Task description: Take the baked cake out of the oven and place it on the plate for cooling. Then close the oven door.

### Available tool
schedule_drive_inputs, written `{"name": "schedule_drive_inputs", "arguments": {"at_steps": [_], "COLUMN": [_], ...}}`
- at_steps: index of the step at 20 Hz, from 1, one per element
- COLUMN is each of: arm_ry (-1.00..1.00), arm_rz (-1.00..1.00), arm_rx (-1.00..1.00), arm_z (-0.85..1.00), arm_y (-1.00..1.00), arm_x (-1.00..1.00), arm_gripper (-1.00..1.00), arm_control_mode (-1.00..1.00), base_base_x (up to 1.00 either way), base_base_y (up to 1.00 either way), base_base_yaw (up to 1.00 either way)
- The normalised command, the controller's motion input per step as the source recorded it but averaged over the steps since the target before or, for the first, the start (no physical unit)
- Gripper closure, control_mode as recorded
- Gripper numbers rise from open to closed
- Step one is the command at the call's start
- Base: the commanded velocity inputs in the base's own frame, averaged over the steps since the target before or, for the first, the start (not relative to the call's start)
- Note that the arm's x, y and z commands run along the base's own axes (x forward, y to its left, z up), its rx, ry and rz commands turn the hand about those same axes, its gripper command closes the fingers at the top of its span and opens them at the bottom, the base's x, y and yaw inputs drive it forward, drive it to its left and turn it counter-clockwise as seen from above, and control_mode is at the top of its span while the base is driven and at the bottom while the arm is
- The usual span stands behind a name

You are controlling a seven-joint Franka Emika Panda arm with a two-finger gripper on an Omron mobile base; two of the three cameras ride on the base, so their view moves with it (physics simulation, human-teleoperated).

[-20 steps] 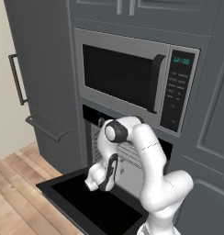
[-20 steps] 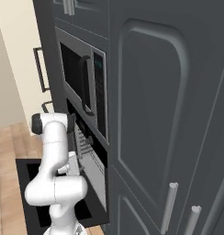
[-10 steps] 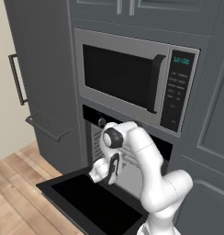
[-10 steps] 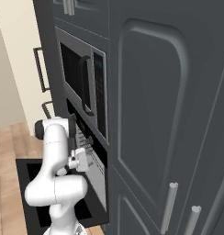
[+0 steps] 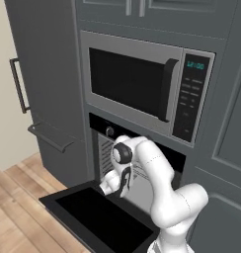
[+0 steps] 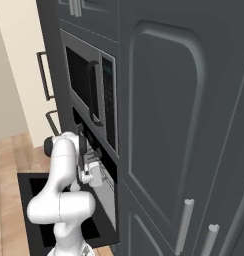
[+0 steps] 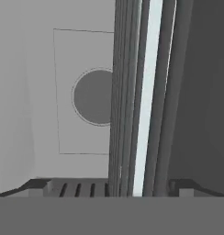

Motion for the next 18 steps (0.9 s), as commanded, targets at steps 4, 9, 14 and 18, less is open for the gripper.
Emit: {"name": "schedule_drive_inputs", "arguments": {"at_steps": [4, 9, 14, 18], "arm_ry": [0.08, 0.08, 0.04, 0.03], "arm_rz": [0.0, 0.0, 0.0, 0.0], "arm_rx": [0.0, 0.0, 0.0, 0.04], "arm_z": [-0.36, -0.35, -0.19, -0.09], "arm_y": [-0.21, -0.28, -0.32, -0.24], "arm_x": [0.37, 0.32, 0.43, 0.39], "arm_gripper": [-1.0, -1.0, -1.0, 1.0], "arm_control_mode": [-1.0, -1.0, -1.0, -1.0], "base_base_x": [0.0, 0.0, 0.0, 0.0], "base_base_y": [0.0, 0.0, 0.0, 0.0], "base_base_yaw": [0.0, 0.0, 0.0, 0.0]}}
